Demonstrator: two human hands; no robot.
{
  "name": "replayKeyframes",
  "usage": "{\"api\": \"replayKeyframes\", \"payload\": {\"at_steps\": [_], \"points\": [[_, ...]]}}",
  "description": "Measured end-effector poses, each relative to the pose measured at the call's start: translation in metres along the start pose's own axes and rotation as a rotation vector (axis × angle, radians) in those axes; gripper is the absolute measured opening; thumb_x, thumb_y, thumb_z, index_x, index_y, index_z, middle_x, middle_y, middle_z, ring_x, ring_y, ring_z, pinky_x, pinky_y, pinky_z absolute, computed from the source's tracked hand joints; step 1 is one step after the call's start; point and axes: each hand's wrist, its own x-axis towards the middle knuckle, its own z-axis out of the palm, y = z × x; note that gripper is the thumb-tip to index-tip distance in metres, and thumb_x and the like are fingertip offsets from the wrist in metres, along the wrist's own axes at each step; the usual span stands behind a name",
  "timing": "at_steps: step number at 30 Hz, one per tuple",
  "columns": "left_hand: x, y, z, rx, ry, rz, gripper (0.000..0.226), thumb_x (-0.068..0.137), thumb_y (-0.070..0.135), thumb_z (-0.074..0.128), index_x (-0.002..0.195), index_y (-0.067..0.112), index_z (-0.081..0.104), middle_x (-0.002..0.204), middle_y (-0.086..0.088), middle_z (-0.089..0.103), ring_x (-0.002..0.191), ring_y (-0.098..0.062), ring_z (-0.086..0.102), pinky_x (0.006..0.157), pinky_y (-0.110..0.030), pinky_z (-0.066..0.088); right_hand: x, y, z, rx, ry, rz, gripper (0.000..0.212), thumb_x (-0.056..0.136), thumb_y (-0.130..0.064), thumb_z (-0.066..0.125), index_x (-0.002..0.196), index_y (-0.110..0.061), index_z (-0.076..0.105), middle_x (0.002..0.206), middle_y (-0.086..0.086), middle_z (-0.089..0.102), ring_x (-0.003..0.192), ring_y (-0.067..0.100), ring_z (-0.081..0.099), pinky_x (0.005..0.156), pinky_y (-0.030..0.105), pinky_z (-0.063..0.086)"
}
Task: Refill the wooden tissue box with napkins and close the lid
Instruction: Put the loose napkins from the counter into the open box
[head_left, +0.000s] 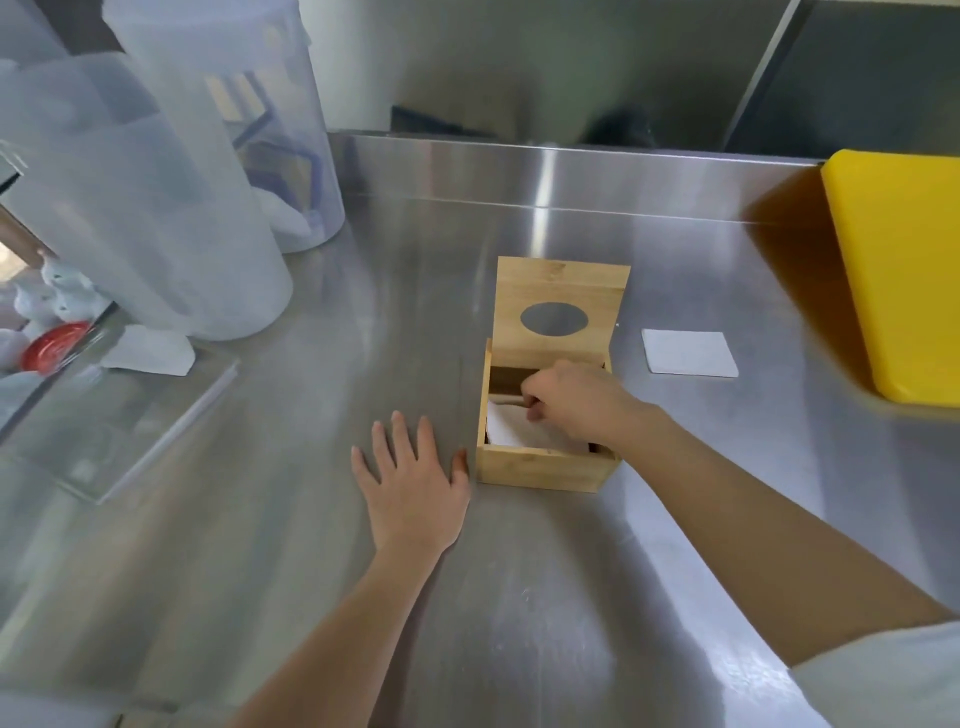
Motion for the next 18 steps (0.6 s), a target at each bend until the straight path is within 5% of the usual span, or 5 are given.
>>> {"api": "replayKeyframes", "payload": {"at_steps": [5, 9, 14, 18], "points": [[0.0, 0.0, 0.0, 0.017, 0.023, 0.0, 0.065, 0.085, 0.05, 0.021, 0.134, 0.015, 0.043, 0.147, -0.016, 0.04, 0.138, -0.038, 0.03, 0.11, -0.059, 0.02, 0.003, -0.001, 0.001, -0.097, -0.008, 0.003, 0.019, 0.091, -0.025, 0.051, 0.101, -0.011, 0.061, 0.101, 0.012, 0.066, 0.092, 0.029, 0.062, 0.079, 0.042, 0.053], [0.0, 0.0, 0.001, 0.014, -0.011, 0.011, 0.061, 0.09, 0.049, 0.024, 0.14, 0.017, 0.033, 0.153, -0.013, 0.029, 0.142, -0.035, 0.02, 0.113, -0.056, 0.012, 0.001, 0.001, -0.002, -0.12, -0.008, -0.025, 0.029, 0.091, -0.035, 0.05, 0.104, -0.01, 0.057, 0.102, 0.011, 0.066, 0.092, 0.029, 0.061, 0.075, 0.041, 0.052], [0.0, -0.001, 0.0, 0.02, 0.009, 0.003, 0.068, 0.084, 0.052, 0.016, 0.14, 0.017, 0.036, 0.152, -0.014, 0.032, 0.141, -0.035, 0.022, 0.113, -0.056, 0.013, -0.019, 0.015, -0.024, 0.143, 0.141, -0.092, 0.025, 0.094, -0.029, 0.044, 0.105, -0.017, 0.063, 0.102, 0.003, 0.068, 0.093, 0.022, 0.059, 0.082, 0.039, 0.05], [0.0, -0.001, 0.001, 0.008, 0.014, 0.0, 0.075, 0.081, 0.052, 0.009, 0.139, 0.016, 0.039, 0.15, -0.015, 0.035, 0.14, -0.036, 0.025, 0.112, -0.057, 0.015, -0.031, 0.051, -0.048, 0.454, 0.36, 0.01, 0.012, 0.089, -0.02, 0.056, 0.084, -0.017, 0.067, 0.071, -0.002, 0.064, 0.065, 0.004, 0.057, 0.066, 0.02, 0.046]]}}
